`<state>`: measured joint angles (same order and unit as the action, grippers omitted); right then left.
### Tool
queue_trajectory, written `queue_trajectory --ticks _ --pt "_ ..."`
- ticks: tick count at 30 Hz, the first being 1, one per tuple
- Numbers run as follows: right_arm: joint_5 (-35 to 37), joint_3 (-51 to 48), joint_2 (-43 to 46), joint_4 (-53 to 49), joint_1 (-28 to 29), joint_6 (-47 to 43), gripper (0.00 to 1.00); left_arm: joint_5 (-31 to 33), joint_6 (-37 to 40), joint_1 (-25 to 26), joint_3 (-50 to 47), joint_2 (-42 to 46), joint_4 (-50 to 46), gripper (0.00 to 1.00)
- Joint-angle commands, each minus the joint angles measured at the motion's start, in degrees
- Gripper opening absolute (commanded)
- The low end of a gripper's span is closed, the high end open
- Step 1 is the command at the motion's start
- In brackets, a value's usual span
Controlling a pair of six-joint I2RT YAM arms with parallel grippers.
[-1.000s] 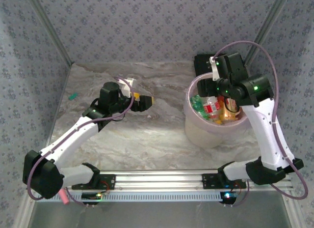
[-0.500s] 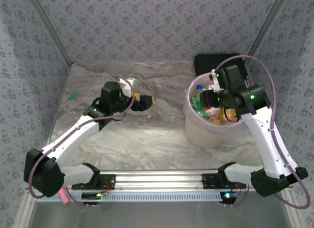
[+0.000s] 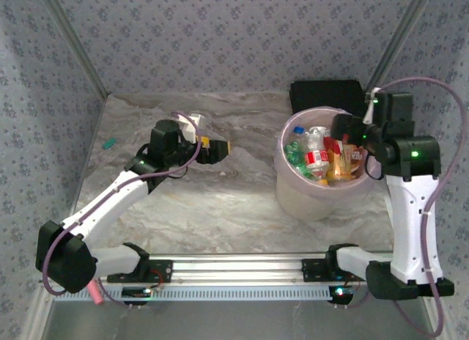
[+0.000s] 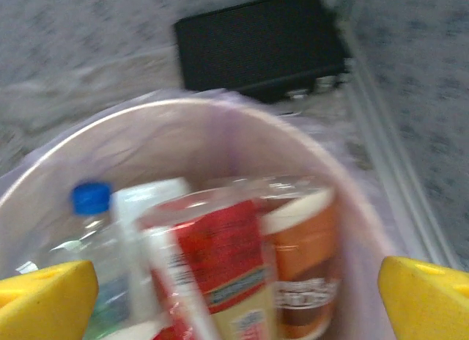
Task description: Put the plastic bottles in the bin
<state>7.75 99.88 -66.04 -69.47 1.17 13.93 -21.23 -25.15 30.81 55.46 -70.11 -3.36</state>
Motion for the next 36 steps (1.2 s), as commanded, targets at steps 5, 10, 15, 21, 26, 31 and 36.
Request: queue_trajectory --ticks 5,10,15,21,26,31,36 --pt "-28.5 -12.2 3.4 10.2 -23.5 5.5 1.0 -1.0 0.4 -0.6 2.9 -0.8 -0.8 1.0" --pt "-40.0 -18.0 3.9 16.1 -31.0 6.2 1.0 -0.7 0.6 -0.8 2.4 -0.5 -0.9 1.0" --pt "-50.0 -22.2 3.9 21.6 -32.0 9.1 0.99 -1.0 0.4 -0.8 2.2 -1.6 -0.1 1.0" --pt "-49.4 -23.6 3.6 21.3 -27.5 8.7 0.97 -1.5 1.2 -1.4 1.3 -1.1 0.2 1.0" --pt "-46.3 -25.6 4.2 24.0 -20.0 11.4 0.96 0.0 0.0 -2.3 -0.8 0.2 1.4 1.0" --pt "-39.8 -31.0 6.3 30.7 -8.6 17.4 0.96 4.2 0.1 -3.1 -2.8 2.0 1.1 1.0" --pt "-29.7 -33.6 5.8 37.8 5.6 21.0 0.96 10.6 -0.7 -4.7 -4.4 4.5 -1.4 1.0"
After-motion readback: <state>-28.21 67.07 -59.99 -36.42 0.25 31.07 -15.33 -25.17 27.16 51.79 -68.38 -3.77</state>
